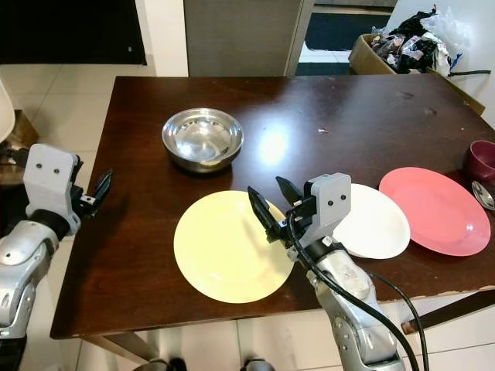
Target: Setting the table
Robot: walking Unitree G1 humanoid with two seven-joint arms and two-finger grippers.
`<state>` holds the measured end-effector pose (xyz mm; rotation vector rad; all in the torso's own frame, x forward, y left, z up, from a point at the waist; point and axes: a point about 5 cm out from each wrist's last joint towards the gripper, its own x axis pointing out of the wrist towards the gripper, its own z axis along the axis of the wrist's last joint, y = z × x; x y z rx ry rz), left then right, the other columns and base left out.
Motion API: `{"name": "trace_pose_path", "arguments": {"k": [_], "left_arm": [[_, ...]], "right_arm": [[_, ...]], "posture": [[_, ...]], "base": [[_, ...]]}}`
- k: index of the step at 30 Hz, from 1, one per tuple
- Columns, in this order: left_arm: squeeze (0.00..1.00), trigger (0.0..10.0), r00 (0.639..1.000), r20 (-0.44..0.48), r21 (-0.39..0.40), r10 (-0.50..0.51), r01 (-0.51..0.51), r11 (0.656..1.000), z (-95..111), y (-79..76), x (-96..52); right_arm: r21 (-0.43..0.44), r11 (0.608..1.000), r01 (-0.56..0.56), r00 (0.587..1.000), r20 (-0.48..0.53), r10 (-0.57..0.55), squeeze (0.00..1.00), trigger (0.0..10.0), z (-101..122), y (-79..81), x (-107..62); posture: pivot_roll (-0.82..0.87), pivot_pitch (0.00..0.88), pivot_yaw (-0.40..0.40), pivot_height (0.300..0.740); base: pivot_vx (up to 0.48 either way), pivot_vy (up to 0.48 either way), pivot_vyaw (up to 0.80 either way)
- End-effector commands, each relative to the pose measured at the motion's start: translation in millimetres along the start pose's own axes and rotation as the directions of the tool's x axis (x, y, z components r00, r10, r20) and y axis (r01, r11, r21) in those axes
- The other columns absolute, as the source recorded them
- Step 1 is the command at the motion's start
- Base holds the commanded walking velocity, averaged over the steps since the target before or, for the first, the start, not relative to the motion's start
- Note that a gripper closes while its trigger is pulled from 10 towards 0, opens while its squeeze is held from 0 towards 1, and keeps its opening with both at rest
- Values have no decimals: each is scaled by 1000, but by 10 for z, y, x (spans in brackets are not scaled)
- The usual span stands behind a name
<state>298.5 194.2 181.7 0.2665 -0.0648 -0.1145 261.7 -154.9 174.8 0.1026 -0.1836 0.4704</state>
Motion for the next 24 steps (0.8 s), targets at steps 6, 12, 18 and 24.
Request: {"name": "trace_pose_path", "arguments": {"k": [6, 12, 18, 24], "left_arm": [[0, 10000, 1000, 13, -9, -21, 21, 1000, 17, -54, -17], [0, 10000, 1000, 13, 4, -27, 27, 1000, 10, -97, -11], [0, 10000, 999, 20, 7, -26, 26, 1000, 21, -106, 2], [86, 10000, 1000, 18, 23, -19, 19, 1000, 19, -102, 22]], "right_arm": [[37, 999, 29, 1000, 2, -29, 0, 10000, 2, -71, -34], [38, 999, 33, 999, -1, -33, 0, 10000, -1, -86, -44], [44, 999, 31, 1000, -5, -31, 0, 10000, -15, -67, -51], [48, 998, 32, 999, -10, -32, 0, 10000, -15, -67, -64]], "posture": [[-86, 49, 59, 740], [-90, 51, 58, 740], [-90, 54, 60, 740], [-95, 60, 59, 740]], "base": [[0, 0, 0], [0, 0, 0], [0, 0, 0], [0, -400, 0]]}}
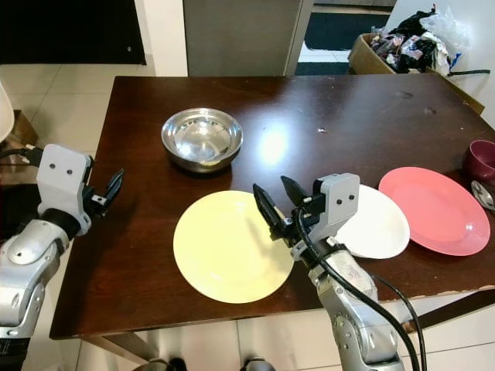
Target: Setting the table
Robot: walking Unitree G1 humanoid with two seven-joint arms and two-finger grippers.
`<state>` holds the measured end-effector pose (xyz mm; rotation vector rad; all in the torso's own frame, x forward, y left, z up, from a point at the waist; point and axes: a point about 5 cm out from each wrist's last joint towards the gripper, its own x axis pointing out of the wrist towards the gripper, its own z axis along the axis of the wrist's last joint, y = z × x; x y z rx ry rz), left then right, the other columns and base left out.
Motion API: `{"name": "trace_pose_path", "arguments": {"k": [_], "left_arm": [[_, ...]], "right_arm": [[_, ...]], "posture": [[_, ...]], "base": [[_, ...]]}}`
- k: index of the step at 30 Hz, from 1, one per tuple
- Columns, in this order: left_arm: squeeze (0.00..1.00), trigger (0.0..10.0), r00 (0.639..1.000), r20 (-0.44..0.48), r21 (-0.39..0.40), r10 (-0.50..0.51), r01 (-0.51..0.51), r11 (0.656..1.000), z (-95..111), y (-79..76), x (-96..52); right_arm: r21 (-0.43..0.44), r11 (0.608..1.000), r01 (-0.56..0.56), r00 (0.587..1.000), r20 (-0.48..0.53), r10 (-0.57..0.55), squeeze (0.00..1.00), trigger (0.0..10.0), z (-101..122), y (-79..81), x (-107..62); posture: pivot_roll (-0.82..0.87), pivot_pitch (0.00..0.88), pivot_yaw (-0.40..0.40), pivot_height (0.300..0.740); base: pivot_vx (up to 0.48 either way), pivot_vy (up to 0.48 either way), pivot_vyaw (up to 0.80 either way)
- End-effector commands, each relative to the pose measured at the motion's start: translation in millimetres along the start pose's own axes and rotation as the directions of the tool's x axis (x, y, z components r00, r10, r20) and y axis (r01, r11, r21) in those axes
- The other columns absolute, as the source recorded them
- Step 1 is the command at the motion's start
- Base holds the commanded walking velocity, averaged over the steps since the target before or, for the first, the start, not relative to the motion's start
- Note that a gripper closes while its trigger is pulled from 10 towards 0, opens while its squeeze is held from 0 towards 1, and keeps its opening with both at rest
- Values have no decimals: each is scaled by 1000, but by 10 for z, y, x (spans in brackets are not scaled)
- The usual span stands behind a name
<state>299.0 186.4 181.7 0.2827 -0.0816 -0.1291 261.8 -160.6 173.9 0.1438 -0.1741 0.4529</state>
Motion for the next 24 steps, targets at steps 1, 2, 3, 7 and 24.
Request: {"name": "trace_pose_path", "arguments": {"k": [1, 2, 3, 7, 24], "left_arm": [[86, 10000, 1000, 0, 6, -7, 7, 1000, 0, -32, 10], [86, 10000, 1000, -3, 3, -8, 8, 1000, -3, -37, 10], [86, 10000, 1000, -3, 3, -8, 8, 1000, -3, -37, 10], [82, 10000, 1000, -6, 1, -6, 6, 1000, -7, -41, 13], [0, 10000, 999, -36, -29, -2, 1, 1000, -39, -34, 30]], "right_arm": [[8, 1000, 11, 1000, -11, -11, 0, 10000, -14, -17, -38], [6, 1000, 10, 1000, -12, -10, 0, 10000, -14, -16, -42], [6, 1000, 10, 1000, -12, -10, 0, 10000, -14, -16, -42], [5, 1000, 13, 1000, -16, -12, 0, 10000, -17, -26, -50], [6, 1000, 11, 1000, -21, -11, 0, 10000, -11, -36, -56]], "posture": [[-95, 60, 59, 740], [-96, 61, 59, 740], [-96, 61, 59, 740], [-97, 63, 58, 740], [-101, 66, 56, 740]], "base": [[0, -480, 0], [0, -480, 0], [0, -480, 0], [0, -480, 0], [0, -77, 0]]}}
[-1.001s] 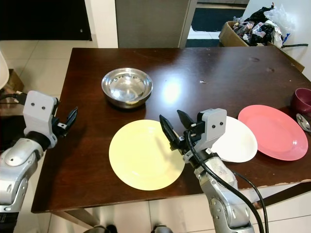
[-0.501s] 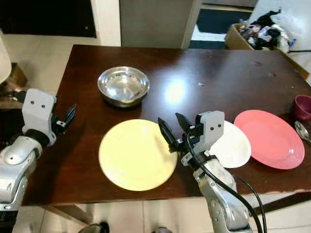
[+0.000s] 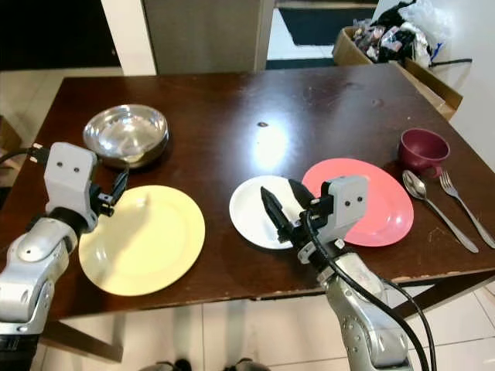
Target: Setting the table
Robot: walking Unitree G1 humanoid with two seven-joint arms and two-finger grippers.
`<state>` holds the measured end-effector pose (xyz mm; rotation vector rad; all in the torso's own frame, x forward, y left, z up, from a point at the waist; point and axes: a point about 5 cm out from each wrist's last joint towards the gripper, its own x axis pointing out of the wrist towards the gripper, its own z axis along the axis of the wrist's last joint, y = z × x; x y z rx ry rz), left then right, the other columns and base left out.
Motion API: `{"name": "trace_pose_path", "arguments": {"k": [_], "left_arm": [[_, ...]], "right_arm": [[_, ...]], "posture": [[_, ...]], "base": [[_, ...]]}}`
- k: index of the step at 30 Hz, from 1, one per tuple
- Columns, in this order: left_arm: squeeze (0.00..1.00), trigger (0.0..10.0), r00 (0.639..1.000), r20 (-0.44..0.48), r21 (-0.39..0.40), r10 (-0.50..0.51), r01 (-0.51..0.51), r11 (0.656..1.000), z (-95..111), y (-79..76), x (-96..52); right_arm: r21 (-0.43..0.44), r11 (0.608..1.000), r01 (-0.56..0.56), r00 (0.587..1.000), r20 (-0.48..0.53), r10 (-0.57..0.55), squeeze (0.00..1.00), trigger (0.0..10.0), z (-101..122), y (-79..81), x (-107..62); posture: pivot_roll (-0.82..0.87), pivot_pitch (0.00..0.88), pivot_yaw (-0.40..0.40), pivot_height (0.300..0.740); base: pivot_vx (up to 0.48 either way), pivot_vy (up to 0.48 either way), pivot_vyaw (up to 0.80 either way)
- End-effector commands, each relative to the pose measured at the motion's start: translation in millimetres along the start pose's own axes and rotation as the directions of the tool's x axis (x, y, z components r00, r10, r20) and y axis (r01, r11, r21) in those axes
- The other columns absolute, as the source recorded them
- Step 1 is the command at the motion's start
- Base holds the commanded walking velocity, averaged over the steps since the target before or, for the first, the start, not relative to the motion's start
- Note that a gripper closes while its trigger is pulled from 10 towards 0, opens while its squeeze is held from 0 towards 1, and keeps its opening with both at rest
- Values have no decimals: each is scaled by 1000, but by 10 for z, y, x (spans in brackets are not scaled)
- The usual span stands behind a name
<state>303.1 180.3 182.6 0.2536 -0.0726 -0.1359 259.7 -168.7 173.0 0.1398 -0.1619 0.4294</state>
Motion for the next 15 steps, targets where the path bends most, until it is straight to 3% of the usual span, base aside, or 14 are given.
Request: {"name": "trace_pose_path", "arguments": {"k": [1, 15], "left_arm": [[0, 10000, 1000, -31, 1, 5, -5, 1000, -62, 16, -18], [8, 10000, 999, -35, -1, 11, -11, 1000, -68, 31, -12]], "right_arm": [[10, 1000, -14, 1000, -11, 14, 0, 10000, -19, 27, -3], [14, 1000, -16, 1000, -12, 16, 0, 10000, -23, 36, 5]], "posture": [[-101, 66, 56, 740], [-99, 64, 58, 740]], "base": [[0, 0, 0], [0, 0, 0]]}}
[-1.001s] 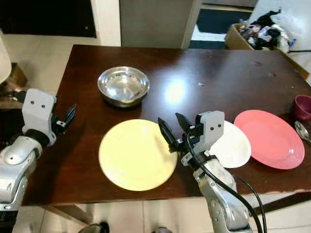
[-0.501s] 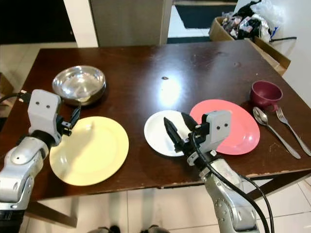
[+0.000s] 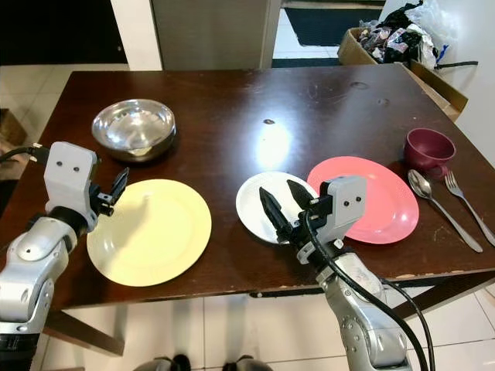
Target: Setting the table
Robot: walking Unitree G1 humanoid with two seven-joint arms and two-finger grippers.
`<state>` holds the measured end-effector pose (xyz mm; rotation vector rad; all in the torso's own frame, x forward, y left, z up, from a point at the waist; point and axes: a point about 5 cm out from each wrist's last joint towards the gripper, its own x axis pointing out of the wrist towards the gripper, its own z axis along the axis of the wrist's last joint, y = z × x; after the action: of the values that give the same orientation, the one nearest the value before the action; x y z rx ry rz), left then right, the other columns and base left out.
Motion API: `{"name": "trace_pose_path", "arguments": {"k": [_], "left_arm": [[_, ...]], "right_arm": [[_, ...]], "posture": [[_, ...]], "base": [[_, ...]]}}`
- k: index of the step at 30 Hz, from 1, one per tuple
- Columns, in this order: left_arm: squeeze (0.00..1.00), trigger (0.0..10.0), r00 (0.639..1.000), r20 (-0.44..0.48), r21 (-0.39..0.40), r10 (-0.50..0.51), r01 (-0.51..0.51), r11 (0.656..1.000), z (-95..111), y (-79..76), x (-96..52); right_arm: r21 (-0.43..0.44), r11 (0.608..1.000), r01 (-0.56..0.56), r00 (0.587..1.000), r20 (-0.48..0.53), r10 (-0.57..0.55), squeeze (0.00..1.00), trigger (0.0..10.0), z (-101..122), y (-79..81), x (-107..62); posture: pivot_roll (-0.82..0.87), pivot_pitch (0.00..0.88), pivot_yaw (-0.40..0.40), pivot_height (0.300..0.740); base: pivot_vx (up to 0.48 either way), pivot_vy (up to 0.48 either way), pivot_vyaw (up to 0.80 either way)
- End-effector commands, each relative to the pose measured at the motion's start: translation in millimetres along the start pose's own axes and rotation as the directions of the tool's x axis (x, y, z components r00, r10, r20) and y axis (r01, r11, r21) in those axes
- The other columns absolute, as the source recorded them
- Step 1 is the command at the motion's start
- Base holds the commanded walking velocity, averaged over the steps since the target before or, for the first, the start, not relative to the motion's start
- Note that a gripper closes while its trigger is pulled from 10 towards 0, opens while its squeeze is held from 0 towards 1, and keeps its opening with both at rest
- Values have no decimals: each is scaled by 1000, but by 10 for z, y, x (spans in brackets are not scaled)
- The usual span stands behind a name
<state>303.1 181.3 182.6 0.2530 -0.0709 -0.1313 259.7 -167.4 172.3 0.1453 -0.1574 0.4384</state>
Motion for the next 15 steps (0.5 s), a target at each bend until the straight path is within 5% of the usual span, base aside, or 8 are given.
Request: {"name": "trace_pose_path", "arguments": {"k": [1, 6, 15], "left_arm": [[8, 10000, 999, -33, 0, 7, -7, 1000, -65, 21, -10], [16, 10000, 999, -34, 2, 7, -7, 1000, -66, 25, -11], [24, 10000, 999, -38, 1, 6, -6, 1000, -69, 33, -18]], "right_arm": [[8, 1000, -8, 1000, -8, 8, 0, 10000, -15, 25, 2], [8, 1000, -8, 1000, -9, 8, 0, 10000, -16, 26, 3], [29, 1000, -8, 1000, 3, 8, 0, 10000, 4, 46, 30]], "posture": [[-99, 64, 58, 740], [-98, 64, 58, 740], [-91, 65, 59, 740]], "base": [[0, 0, 0], [-154, 0, 0], [-451, 0, 0]]}}
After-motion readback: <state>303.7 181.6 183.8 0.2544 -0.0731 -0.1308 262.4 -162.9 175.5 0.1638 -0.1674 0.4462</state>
